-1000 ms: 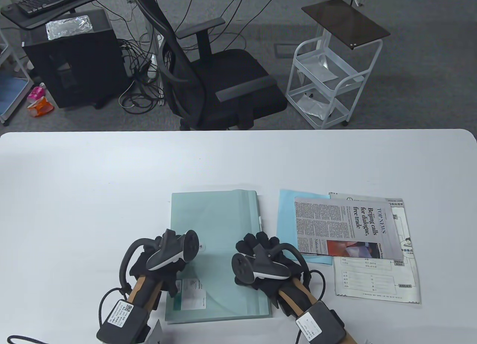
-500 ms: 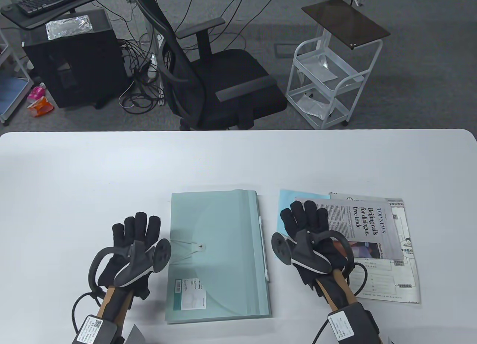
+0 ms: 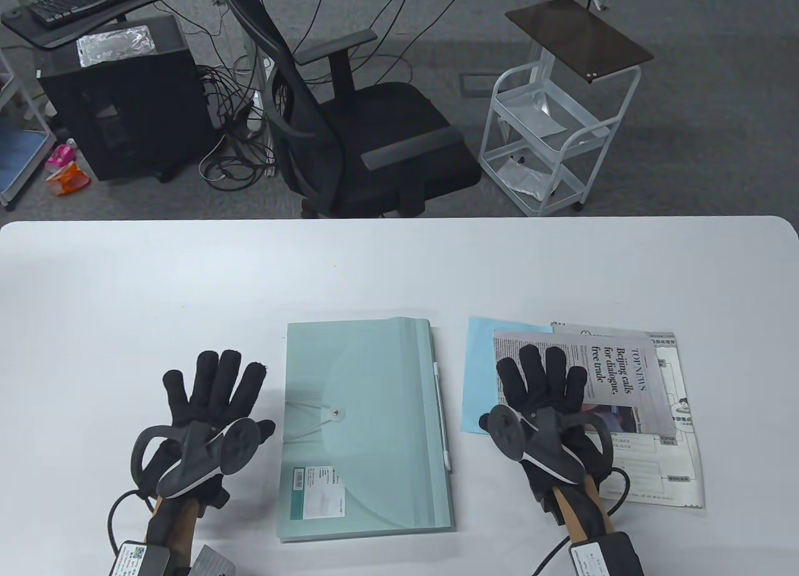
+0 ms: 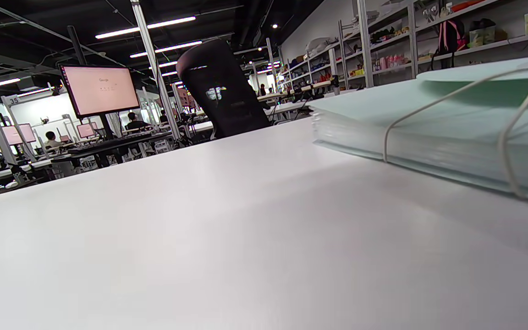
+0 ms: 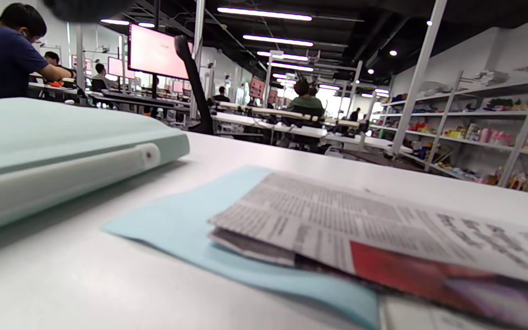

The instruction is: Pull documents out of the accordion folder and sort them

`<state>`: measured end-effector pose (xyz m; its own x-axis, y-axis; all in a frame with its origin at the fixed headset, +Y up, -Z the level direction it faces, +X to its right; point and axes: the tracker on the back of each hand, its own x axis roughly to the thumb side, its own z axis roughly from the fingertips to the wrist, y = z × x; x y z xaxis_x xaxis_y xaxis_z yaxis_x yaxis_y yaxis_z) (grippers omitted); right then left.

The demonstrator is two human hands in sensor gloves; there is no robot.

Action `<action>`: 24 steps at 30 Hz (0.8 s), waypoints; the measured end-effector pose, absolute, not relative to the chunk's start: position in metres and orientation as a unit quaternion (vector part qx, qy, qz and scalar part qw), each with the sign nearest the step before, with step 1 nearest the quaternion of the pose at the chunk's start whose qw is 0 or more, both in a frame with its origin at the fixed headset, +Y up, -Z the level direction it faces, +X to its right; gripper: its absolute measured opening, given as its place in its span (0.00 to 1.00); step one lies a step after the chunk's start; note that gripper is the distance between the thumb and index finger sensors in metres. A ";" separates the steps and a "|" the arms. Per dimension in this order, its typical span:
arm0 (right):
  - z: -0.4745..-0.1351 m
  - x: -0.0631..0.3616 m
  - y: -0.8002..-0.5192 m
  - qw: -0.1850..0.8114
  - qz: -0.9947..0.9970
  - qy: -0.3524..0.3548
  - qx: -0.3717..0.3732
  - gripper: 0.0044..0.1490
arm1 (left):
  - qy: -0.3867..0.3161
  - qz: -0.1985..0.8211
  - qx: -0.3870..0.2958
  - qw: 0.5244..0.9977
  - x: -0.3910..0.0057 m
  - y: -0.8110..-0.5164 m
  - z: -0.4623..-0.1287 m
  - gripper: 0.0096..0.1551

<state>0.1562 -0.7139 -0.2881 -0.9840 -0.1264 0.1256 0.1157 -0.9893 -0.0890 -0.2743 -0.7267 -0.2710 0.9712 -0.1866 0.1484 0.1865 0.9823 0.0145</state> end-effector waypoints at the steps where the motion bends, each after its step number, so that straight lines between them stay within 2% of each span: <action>1: -0.288 0.158 -0.716 0.056 -0.996 0.039 -0.062 0.54 | -0.073 -0.094 -0.010 0.993 -0.276 -0.729 -0.272 0.53; 6: -0.285 0.159 -0.725 0.072 -0.995 0.029 -0.059 0.54 | -0.057 -0.093 -0.035 0.993 -0.283 -0.736 -0.273 0.55; 24: -0.286 0.157 -0.728 0.071 -0.995 0.019 -0.062 0.54 | -0.054 -0.084 -0.037 0.994 -0.284 -0.736 -0.274 0.54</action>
<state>0.1574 -0.7278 -0.2860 -0.9821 -0.1447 0.1202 0.1399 -0.9890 -0.0474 -0.2840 -0.7364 -0.2742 0.9800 -0.1629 0.1141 0.1709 0.9832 -0.0648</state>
